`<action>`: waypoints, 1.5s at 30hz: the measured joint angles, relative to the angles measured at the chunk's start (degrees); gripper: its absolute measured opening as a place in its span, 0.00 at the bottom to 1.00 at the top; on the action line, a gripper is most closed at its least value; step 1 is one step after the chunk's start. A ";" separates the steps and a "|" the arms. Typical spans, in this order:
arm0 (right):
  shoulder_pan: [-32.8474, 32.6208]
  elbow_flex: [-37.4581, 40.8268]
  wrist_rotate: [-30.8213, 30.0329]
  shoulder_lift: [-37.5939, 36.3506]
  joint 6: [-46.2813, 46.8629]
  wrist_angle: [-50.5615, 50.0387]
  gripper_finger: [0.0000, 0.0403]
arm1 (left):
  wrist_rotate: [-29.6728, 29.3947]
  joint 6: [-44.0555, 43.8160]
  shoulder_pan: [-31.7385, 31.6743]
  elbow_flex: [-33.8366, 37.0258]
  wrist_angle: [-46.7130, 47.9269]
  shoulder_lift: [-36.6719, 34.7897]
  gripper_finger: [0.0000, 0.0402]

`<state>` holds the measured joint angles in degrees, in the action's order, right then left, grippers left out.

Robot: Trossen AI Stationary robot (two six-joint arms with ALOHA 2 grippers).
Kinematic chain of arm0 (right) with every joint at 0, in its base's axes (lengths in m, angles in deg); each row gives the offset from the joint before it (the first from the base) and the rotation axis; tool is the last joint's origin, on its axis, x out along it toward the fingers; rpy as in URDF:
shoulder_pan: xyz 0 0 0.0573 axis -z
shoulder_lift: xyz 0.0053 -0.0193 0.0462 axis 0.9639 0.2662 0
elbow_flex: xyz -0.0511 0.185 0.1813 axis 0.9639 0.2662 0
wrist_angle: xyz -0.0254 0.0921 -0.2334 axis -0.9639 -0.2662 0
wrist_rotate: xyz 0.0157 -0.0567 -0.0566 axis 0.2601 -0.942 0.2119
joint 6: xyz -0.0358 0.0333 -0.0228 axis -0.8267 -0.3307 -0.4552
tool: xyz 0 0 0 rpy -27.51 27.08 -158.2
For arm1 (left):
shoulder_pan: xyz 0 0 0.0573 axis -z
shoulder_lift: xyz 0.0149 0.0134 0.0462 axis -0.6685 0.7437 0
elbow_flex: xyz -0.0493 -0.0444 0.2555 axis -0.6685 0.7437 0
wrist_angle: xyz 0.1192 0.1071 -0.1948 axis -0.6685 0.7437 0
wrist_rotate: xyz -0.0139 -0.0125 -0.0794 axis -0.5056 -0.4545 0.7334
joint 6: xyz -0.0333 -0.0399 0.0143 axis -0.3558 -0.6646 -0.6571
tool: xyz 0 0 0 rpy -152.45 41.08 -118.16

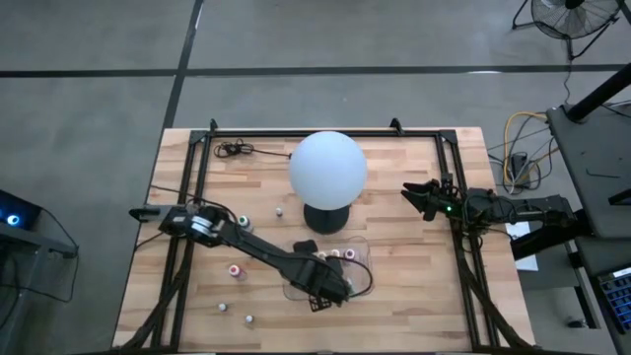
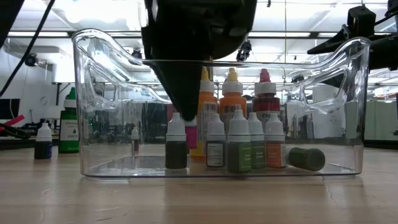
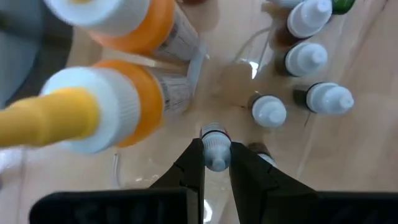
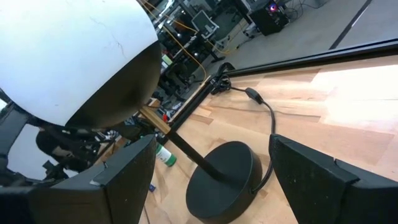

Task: Pick & Place food coloring
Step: Put the top small pink food coloring bottle into the transparent bin, then put the small pink food coloring bottle into the transparent bin

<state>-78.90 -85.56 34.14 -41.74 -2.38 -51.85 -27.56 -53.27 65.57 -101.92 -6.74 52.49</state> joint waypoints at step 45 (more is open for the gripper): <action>0.02 0.00 0.00 -0.01 0.00 0.00 0.75 | 4.34 -0.29 -0.28 -0.53 0.26 -1.10 0.57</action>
<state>-78.88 -85.56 34.14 -41.75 -2.38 -51.85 -23.22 -53.56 65.29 -102.45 -6.48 51.39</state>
